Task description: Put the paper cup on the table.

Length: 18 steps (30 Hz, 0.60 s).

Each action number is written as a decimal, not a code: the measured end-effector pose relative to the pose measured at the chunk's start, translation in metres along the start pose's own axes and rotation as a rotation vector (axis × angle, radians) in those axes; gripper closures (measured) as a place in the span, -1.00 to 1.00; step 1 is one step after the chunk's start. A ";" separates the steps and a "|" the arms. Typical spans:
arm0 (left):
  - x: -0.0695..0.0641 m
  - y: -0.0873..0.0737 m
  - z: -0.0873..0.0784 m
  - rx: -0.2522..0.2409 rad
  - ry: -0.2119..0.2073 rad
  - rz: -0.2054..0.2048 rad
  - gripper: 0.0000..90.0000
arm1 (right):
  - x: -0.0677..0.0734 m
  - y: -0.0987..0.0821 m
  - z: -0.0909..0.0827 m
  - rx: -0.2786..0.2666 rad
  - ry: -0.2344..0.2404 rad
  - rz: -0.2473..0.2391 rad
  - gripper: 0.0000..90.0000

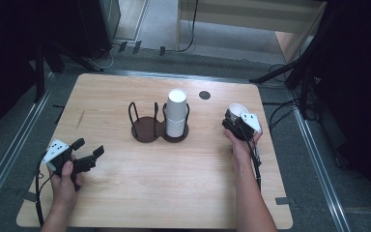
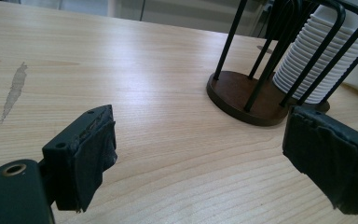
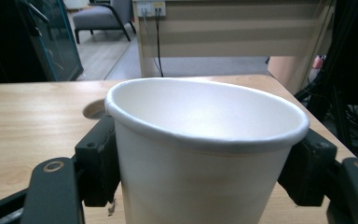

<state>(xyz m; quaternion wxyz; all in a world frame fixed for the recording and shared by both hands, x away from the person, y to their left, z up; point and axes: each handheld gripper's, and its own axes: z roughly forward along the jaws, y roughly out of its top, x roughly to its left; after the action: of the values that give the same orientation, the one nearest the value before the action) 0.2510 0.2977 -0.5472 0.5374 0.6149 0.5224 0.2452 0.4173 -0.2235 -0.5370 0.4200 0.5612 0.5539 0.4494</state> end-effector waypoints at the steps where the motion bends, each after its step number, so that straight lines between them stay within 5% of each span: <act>1: 0.000 0.000 0.000 0.000 -0.001 0.001 -0.78 | -0.001 -0.001 0.001 0.010 -0.005 -0.006 -0.42; 13: -0.001 0.000 0.000 0.001 -0.004 0.008 -0.78 | -0.001 -0.002 -0.005 0.084 0.034 -0.025 -0.59; 18: 0.000 0.000 0.000 0.000 -0.005 0.005 -0.78 | 0.000 -0.002 -0.011 0.102 0.067 -0.022 -0.84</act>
<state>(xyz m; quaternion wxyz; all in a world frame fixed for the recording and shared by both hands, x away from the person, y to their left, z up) 0.2510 0.2971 -0.5473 0.5381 0.6168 0.5196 0.2449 0.4065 -0.2233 -0.5365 0.3769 0.5603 0.5961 0.4344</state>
